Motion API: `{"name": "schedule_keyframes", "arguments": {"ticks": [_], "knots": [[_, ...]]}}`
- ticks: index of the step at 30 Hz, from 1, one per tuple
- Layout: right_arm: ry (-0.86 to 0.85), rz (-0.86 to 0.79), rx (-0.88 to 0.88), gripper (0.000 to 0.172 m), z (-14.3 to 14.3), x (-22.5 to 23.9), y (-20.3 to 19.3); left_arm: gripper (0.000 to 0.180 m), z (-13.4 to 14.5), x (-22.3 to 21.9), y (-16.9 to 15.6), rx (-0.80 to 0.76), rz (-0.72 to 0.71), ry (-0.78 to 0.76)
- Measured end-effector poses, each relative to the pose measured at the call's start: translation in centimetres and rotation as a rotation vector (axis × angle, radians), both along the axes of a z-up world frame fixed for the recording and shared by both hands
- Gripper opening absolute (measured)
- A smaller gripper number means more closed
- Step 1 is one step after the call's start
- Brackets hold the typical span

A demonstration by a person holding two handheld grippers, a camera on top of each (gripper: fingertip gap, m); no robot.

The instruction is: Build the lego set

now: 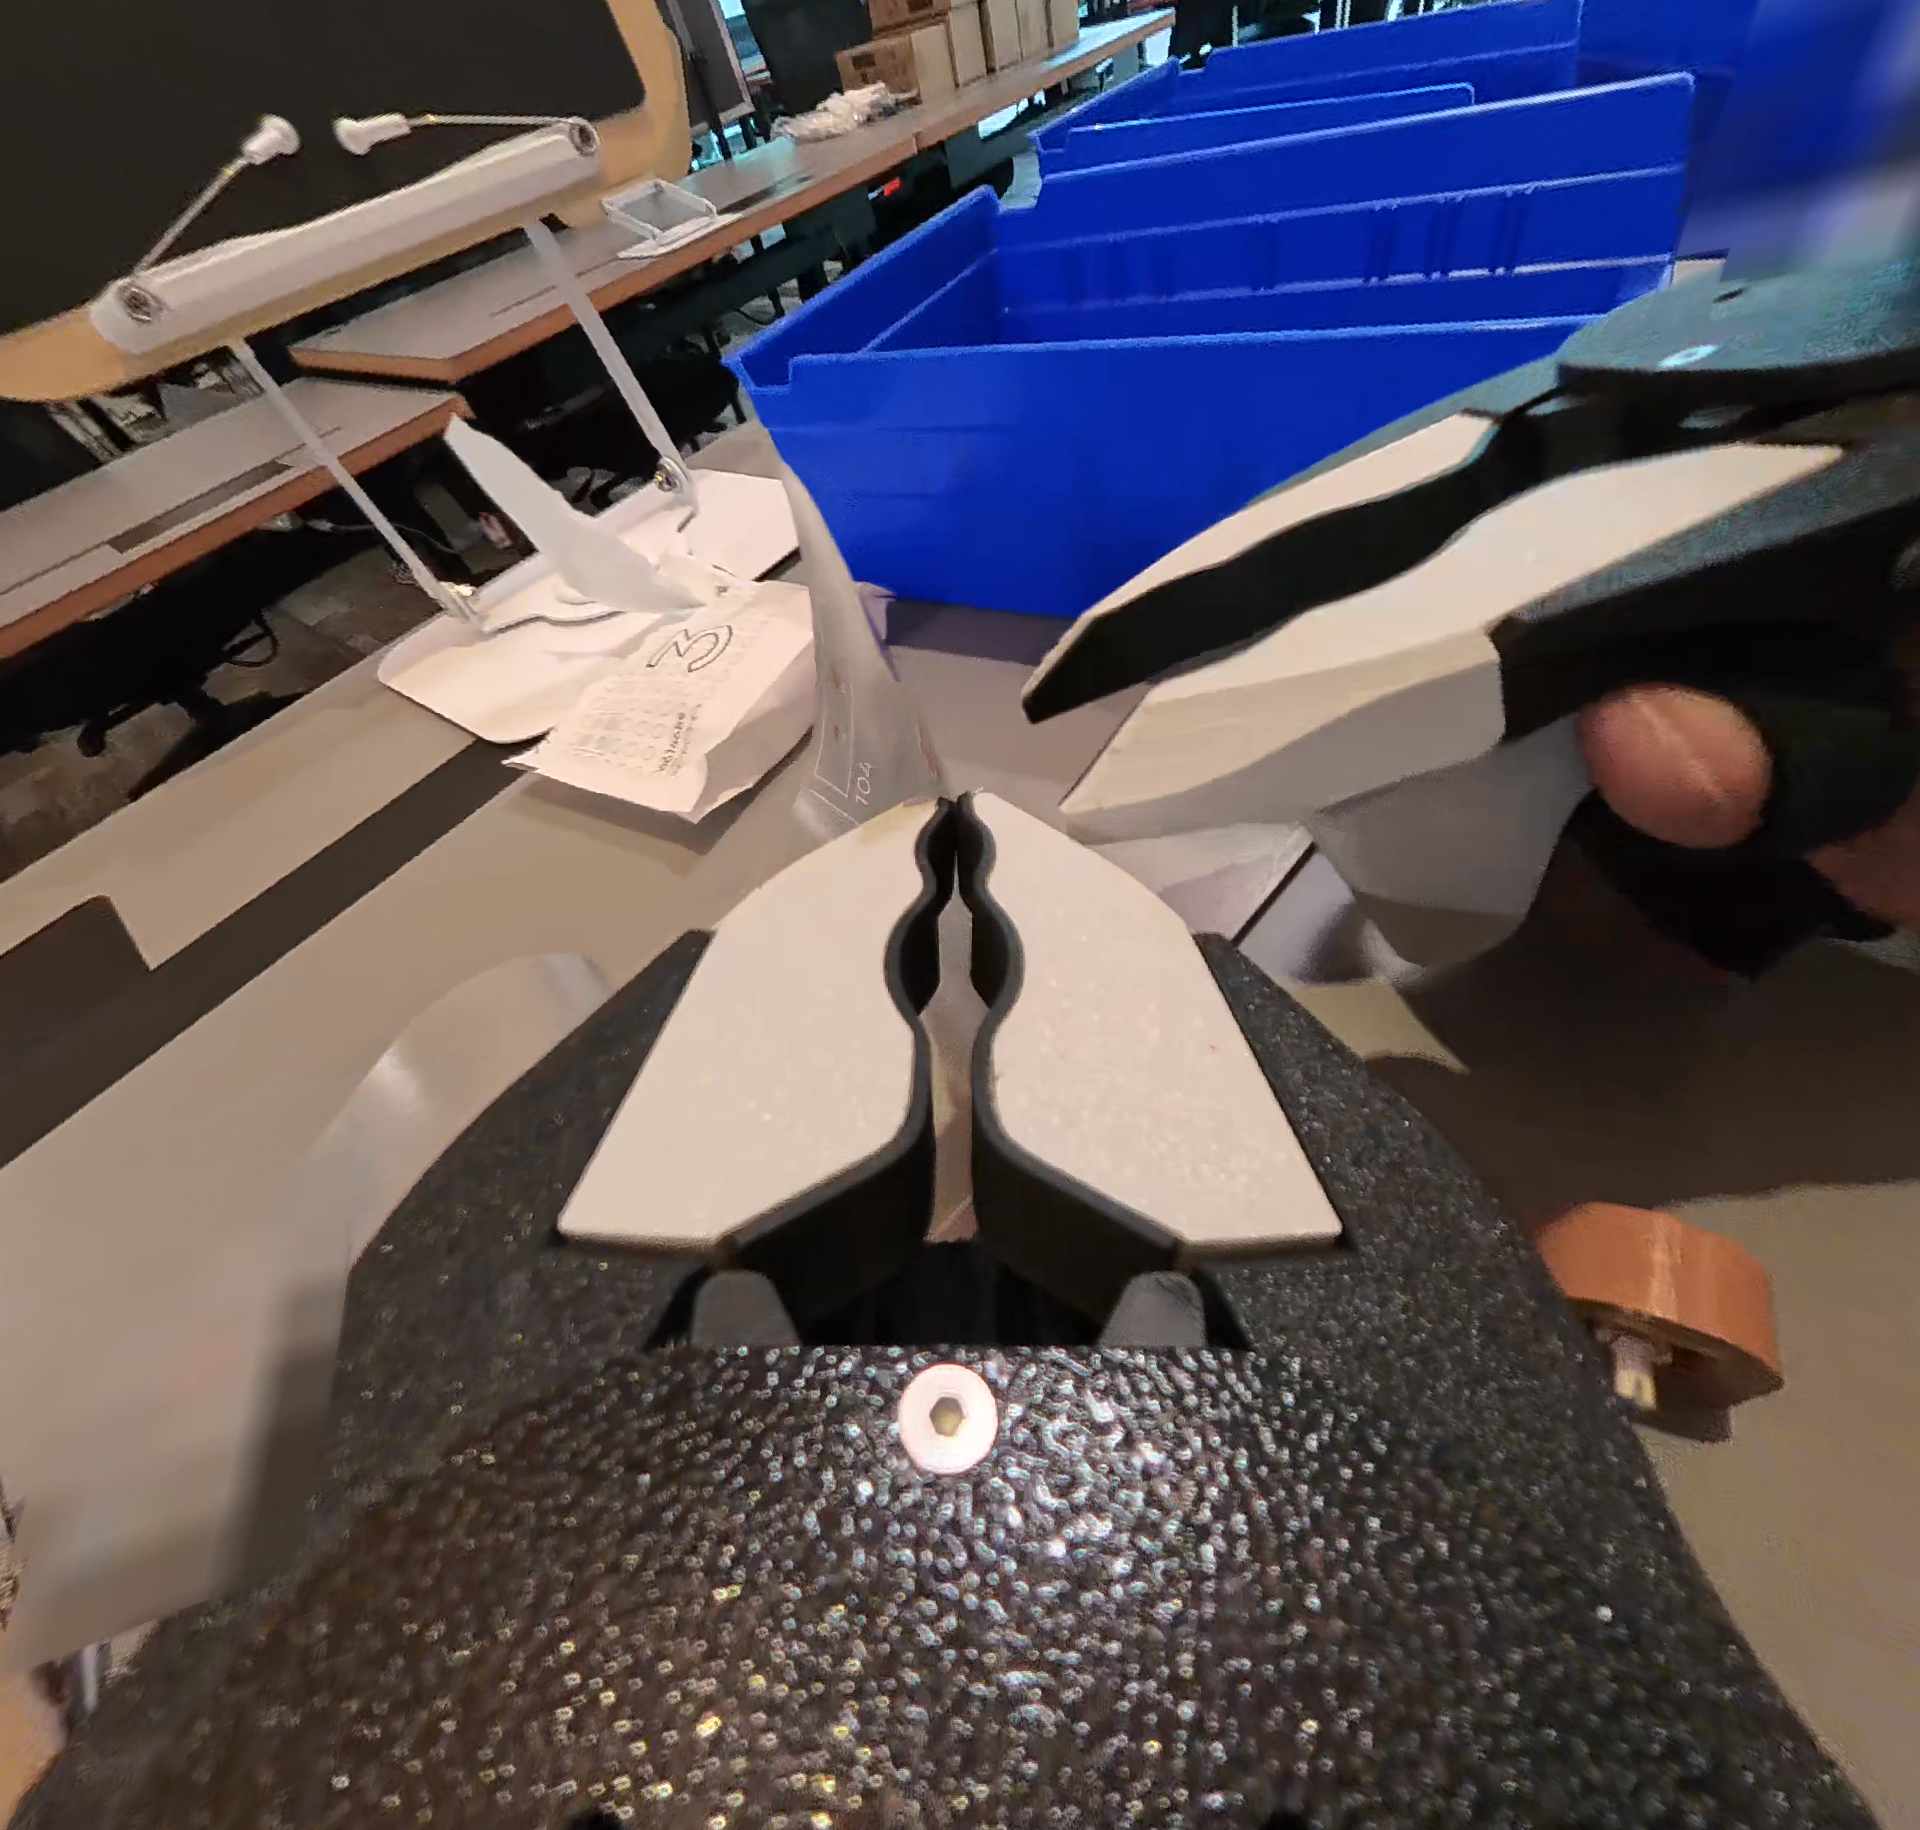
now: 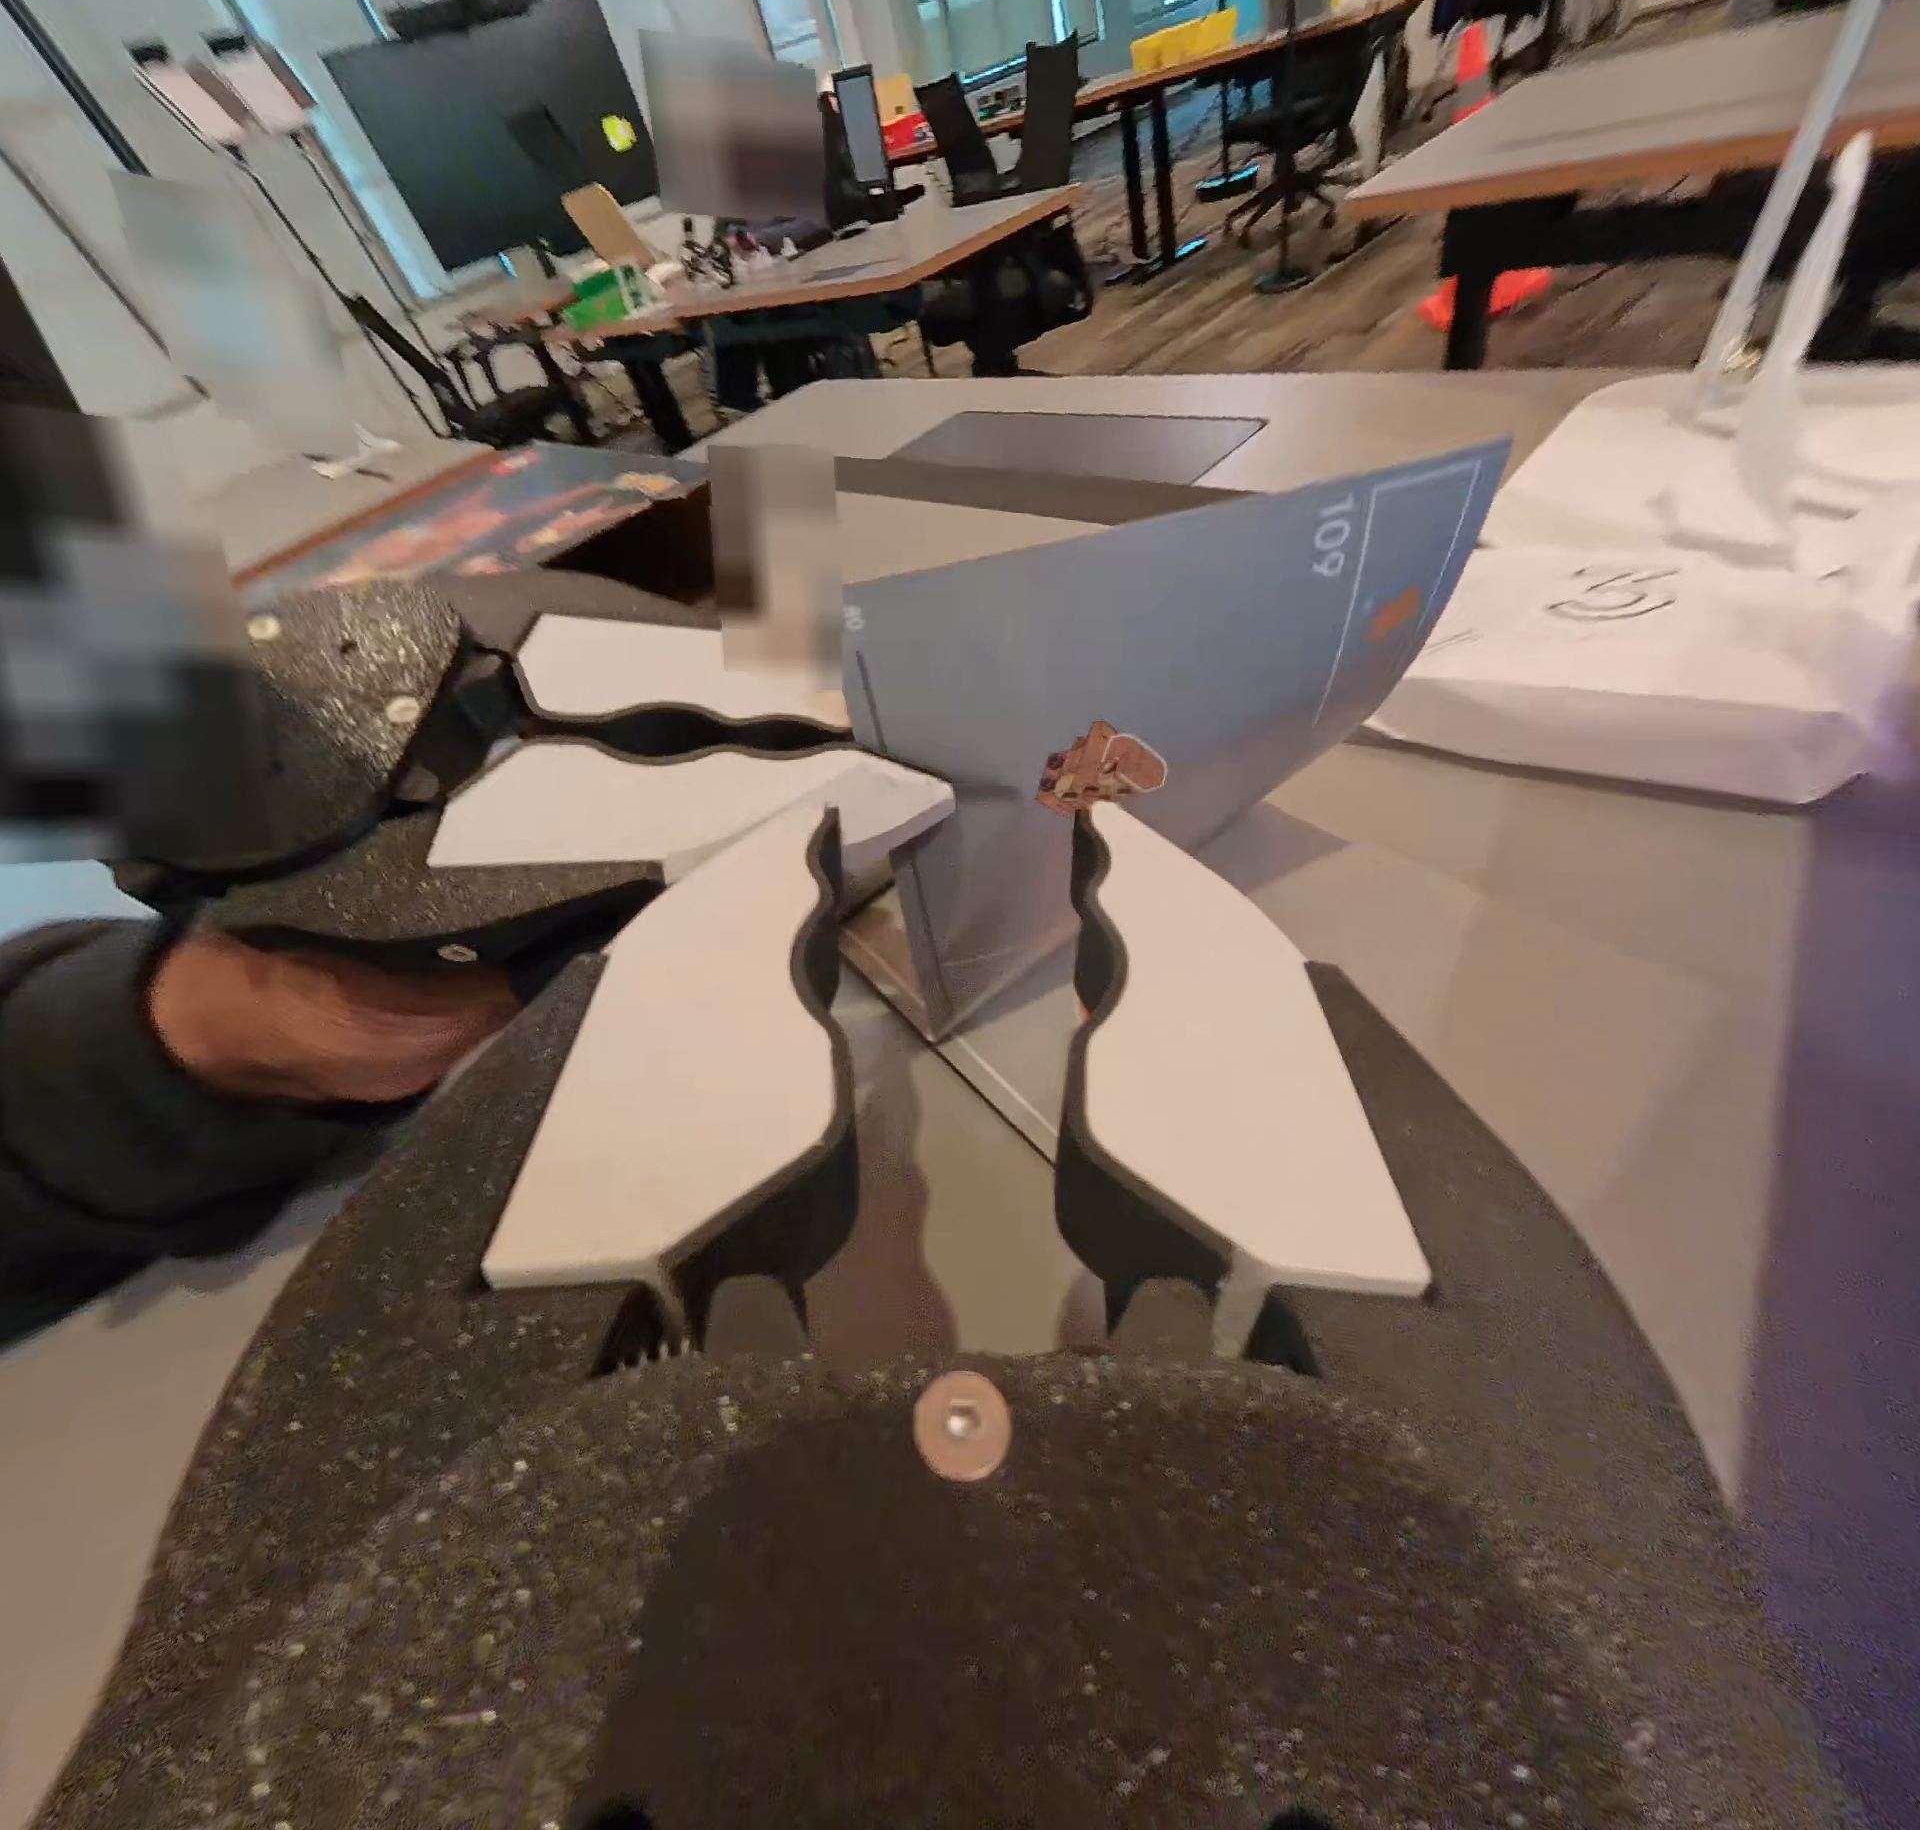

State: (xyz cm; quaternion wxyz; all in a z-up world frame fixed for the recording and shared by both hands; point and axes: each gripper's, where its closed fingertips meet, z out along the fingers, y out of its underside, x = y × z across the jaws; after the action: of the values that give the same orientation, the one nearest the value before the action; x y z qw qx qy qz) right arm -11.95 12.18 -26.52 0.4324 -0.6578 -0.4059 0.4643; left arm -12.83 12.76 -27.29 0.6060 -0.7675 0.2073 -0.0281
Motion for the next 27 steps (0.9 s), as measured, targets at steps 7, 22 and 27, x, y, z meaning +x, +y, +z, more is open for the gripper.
{"name": "schedule_keyframes", "arguments": {"ticks": [7, 22, 27], "knots": [[0.095, 0.097, -0.268, 0.062, 0.3, -1.4, -0.1, 0.000, 0.0, -0.5, -0.3, 0.009, -0.003, 0.001], [0.099, 0.075, -0.470, 0.048, -1.1, -1.8, 1.4, 0.006, -1.1, 0.3, -0.2, -0.024, -0.043, 0.051], [0.085, 0.044, -0.444, 0.037, -1.4, -1.5, 1.9, 0.008, -1.4, 0.3, -0.3, -0.039, -0.047, 0.053]]}}
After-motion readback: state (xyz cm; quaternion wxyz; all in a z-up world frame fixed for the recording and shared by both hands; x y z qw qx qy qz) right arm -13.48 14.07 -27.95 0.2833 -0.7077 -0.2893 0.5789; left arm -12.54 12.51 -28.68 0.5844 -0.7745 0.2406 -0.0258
